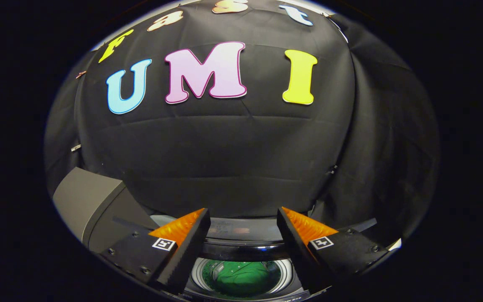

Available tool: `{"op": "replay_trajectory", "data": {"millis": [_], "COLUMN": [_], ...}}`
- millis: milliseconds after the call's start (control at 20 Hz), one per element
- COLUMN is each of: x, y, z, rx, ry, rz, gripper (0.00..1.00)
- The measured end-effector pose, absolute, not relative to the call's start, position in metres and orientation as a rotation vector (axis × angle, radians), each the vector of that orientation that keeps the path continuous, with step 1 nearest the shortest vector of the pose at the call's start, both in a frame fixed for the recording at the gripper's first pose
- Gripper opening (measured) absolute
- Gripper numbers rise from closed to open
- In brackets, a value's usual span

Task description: Put the clothes into the washing machine and then close the washing machine lid.

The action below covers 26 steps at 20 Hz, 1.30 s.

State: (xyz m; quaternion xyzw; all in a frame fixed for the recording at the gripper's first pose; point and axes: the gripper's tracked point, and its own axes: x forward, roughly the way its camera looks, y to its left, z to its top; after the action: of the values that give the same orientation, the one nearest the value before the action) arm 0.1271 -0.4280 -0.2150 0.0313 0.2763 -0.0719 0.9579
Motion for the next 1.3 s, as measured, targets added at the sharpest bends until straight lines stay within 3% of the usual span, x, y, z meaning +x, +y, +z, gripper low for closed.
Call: {"op": "replay_trajectory", "data": {"millis": [700,900,1300], "x": [0.057,0.058,0.068], "y": [-0.401,-0.379,-0.285], "z": [-0.235,-0.187,-0.025], "rx": [-0.006,-0.028,-0.033], "ry": [0.636,0.521,0.175], "rz": [-0.125,-0.093,0.029], "gripper": [0.98,0.98,0.97]}}
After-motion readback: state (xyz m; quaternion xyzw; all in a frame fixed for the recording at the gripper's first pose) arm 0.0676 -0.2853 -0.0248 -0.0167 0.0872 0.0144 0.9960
